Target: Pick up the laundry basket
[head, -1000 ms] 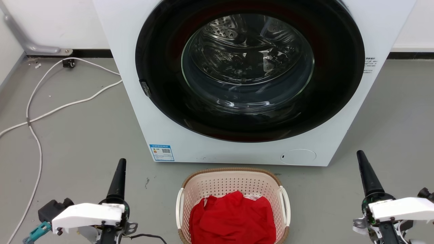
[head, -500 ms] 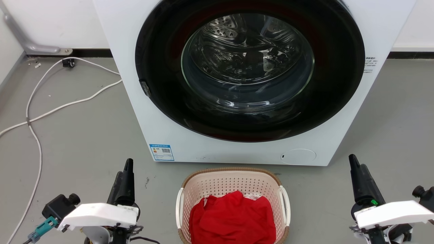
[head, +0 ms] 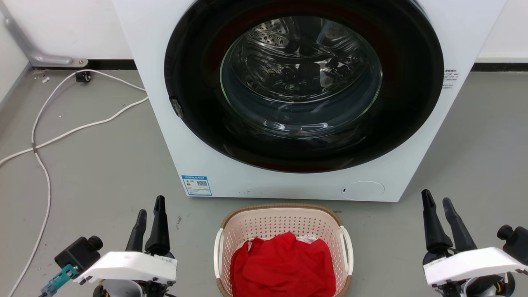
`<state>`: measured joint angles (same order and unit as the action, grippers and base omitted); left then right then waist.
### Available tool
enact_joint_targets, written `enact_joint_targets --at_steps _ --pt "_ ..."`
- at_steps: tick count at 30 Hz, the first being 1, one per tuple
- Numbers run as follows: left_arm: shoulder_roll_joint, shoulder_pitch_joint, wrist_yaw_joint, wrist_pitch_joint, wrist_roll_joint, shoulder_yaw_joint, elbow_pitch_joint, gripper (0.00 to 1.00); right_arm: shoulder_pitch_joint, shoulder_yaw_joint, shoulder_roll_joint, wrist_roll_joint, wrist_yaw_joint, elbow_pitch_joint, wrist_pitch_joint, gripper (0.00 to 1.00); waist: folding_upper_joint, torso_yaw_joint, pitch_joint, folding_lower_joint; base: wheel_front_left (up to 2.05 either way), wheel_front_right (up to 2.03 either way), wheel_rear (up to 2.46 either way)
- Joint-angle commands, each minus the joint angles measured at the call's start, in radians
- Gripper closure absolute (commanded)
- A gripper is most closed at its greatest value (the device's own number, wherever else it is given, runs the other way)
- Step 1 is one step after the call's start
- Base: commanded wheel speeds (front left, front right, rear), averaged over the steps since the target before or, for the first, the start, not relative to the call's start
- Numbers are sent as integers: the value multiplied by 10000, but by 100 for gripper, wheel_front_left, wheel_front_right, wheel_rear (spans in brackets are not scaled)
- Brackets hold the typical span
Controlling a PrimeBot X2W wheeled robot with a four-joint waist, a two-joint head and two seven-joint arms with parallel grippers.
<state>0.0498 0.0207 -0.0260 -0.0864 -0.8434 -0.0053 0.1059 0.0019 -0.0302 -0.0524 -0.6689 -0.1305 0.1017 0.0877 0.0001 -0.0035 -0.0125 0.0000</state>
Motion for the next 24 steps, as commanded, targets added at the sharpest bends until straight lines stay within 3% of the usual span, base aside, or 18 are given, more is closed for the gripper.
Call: enact_joint_targets --at_steps 1,24 --pt "20 -38 12 -103 325 -53 -180 0 3 -3 -4 380 -3 -196 101 0 -1 -2 -6 0 0 0 0" --pt "15 -355 266 -754 2809 -257 -469 0 364 189 9 3402 -2 -590 745 0 -1 -24 -34 0 0 0 0"
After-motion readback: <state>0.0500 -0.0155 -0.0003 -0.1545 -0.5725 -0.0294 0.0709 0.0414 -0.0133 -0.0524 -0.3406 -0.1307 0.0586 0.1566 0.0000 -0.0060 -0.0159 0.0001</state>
